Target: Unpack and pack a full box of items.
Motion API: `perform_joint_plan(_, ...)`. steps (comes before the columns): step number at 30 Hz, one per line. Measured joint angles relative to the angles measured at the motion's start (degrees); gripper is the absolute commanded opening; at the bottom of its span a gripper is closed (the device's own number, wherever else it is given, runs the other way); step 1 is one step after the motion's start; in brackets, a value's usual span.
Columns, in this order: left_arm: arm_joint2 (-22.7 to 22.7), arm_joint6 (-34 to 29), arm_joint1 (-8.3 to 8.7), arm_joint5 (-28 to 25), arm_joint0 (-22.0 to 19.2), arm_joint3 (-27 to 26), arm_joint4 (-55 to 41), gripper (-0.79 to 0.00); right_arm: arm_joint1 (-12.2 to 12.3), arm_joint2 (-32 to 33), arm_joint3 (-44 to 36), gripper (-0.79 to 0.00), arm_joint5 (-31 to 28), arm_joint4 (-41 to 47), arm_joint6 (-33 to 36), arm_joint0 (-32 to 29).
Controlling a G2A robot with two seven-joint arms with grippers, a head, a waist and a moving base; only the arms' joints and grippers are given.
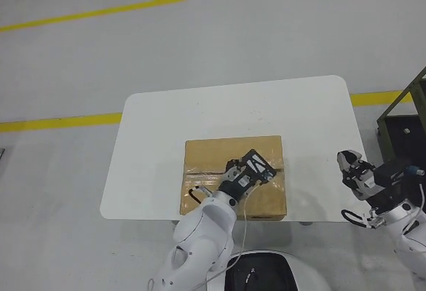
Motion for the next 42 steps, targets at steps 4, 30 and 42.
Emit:
perform_joint_plan(4, -2.9, 1.2, 0.26, 0.7, 1.8, -3.0, -2.5, -0.785, 0.1, -1.3, -0.9, -0.785, -2.1, 1.6, 1.7, 1.8)
perform_joint_plan(30, -18.8, 3.4, 1.94, 1.5, 5.6, -12.5, -4.6, -0.785, -1.0, -19.1, 7.5, -0.785, -0.4, -10.0, 6.3, 14.1)
perform_joint_plan(42, -29.9, 4.1, 3.06, 1.1, 3.3, -11.8, -0.2, -0.785, -1.0, -19.4, 8.3, -0.785, -0.3, -10.4, 6.7, 14.6)
